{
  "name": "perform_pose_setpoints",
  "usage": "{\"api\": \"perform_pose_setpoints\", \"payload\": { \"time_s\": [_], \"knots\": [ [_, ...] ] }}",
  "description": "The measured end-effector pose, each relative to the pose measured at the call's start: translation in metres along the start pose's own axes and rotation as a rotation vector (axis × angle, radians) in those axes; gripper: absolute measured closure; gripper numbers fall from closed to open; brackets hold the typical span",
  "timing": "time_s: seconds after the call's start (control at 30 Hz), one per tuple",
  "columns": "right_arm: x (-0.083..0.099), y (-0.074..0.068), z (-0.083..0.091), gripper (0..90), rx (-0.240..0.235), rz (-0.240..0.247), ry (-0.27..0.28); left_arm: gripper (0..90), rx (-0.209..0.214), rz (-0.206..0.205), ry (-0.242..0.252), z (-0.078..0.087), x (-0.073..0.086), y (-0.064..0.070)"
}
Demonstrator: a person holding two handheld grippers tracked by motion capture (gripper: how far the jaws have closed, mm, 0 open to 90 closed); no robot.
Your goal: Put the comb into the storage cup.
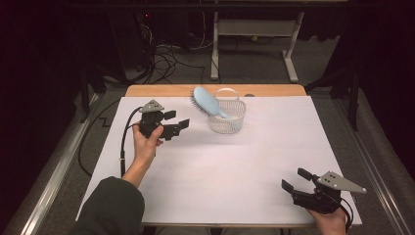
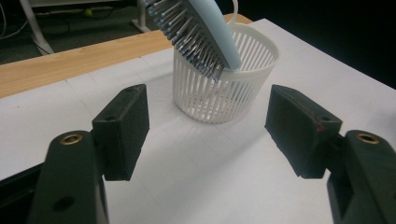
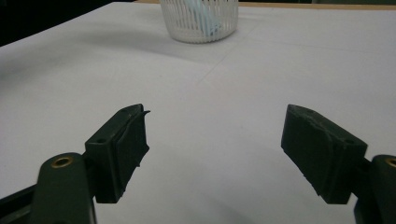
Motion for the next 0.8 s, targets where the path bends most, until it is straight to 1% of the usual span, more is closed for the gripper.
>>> {"api": "perform_pose_setpoints", "payload": {
  "time_s": [0.8],
  "knots": [
    [-0.0002,-0.0001,0.0,23.1,0.002,0.001,0.001,31.3,0.009,-0.003,0.001,0.01,0.0074,0.0015]
  ]
}}
Point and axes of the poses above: each handheld gripper's, and its own axes: z roughly backward along the jaws, x roughly out of its underside, y roughly to its right, the point moved 8 cm from there along -z, roughly forward along the jaws, and after that the axes turned 8 degrees about y, right-handed, at the moved point
